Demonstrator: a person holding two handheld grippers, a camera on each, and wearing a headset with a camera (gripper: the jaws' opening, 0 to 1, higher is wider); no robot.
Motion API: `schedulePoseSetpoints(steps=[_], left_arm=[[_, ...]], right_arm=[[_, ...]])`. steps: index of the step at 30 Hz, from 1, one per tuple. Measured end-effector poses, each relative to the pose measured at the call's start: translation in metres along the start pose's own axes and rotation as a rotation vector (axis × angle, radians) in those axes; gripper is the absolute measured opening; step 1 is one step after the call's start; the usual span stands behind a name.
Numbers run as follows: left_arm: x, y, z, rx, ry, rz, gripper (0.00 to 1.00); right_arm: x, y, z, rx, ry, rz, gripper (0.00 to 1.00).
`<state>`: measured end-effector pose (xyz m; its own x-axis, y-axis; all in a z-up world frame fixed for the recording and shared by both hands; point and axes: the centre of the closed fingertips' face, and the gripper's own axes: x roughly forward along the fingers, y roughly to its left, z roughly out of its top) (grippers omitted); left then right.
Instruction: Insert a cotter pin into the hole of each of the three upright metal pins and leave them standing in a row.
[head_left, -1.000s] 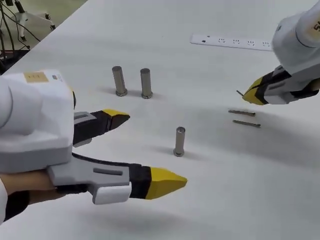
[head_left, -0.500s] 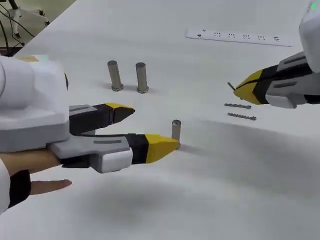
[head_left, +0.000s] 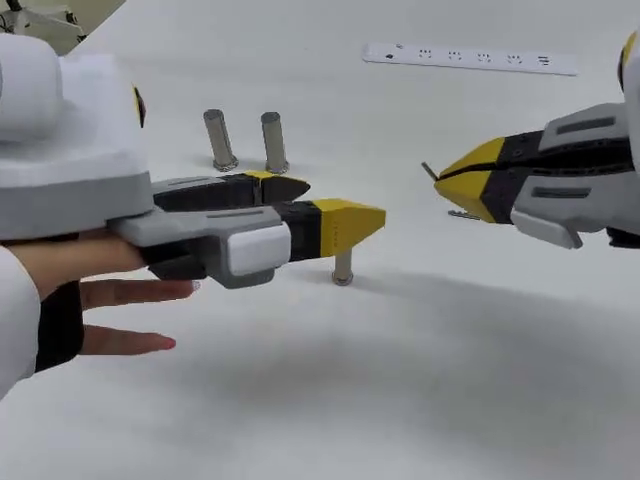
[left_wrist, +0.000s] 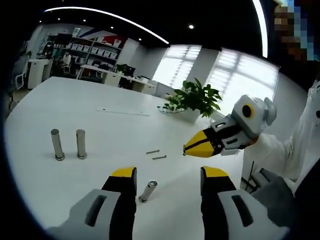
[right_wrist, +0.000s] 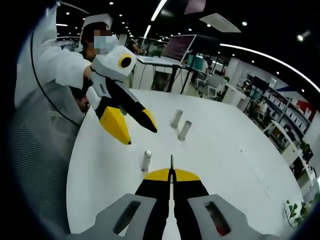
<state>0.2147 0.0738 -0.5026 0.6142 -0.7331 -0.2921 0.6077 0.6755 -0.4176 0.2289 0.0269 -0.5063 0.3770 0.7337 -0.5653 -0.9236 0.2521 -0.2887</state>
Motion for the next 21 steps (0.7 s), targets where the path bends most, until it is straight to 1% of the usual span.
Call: schedulePoseSetpoints(steps=[1,4,5,6,7,8,9,10,11,12,14,15,16,17,18,21], left_arm=[[0.0,0.0,0.0,0.0,0.001,-0.004,0.43],[0.003,-0.003,0.0,-0.05,0.016,-0.035,0.34],[0.003,-0.003,0.0,-0.056,0.02,-0.038,0.33],[0.004,-0.003,-0.001,-0.054,0.028,-0.04,0.32],[0.005,-0.003,-0.002,-0.053,0.034,-0.043,0.31],[0.005,-0.004,-0.002,-0.051,0.039,-0.05,0.31],[0.006,-0.005,-0.003,-0.058,0.047,-0.059,0.3],[0.006,-0.008,-0.004,-0.071,0.053,-0.067,0.3],[0.007,-0.011,-0.005,-0.083,0.058,-0.079,0.29],[0.008,-0.013,-0.007,-0.097,0.071,-0.088,0.26],[0.01,-0.012,-0.008,-0.102,0.078,-0.09,0.21],[0.011,-0.013,-0.009,-0.101,0.083,-0.102,0.19],[0.011,-0.013,-0.01,-0.117,0.089,-0.106,0.19],[0.012,-0.013,-0.01,-0.126,0.091,-0.11,0.18],[0.012,-0.01,-0.01,-0.129,0.093,-0.114,0.18],[0.013,-0.012,-0.011,-0.129,0.097,-0.119,0.15]], right_arm=[[0.0,0.002,0.002,-0.01,-0.007,0.003,0.0],[0.002,0.005,0.005,-0.031,-0.012,0.003,0.0],[0.003,0.005,0.006,-0.033,-0.012,0.002,0.0],[0.004,0.003,0.008,-0.046,-0.021,-0.014,0.0],[-0.002,0.01,0.008,-0.054,-0.021,-0.016,0.0],[-0.002,0.012,0.007,-0.051,-0.02,-0.022,0.0],[0.002,0.007,0.006,-0.055,-0.021,-0.022,0.0],[0.003,0.01,0.005,-0.06,-0.018,-0.022,0.0],[0.0,0.017,0.005,-0.063,-0.016,-0.021,0.0],[0.001,0.019,0.005,-0.073,-0.013,-0.022,0.0],[0.004,0.022,0.005,-0.078,-0.014,-0.015,0.0],[0.007,0.021,0.004,-0.078,-0.015,-0.012,0.0],[0.009,0.022,0.004,-0.078,-0.018,-0.008,0.0],[0.006,0.03,0.005,-0.084,-0.015,-0.002,0.0],[0.007,0.034,0.005,-0.097,-0.009,-0.003,0.0],[0.008,0.038,0.004,-0.102,-0.009,0.004,0.0]])
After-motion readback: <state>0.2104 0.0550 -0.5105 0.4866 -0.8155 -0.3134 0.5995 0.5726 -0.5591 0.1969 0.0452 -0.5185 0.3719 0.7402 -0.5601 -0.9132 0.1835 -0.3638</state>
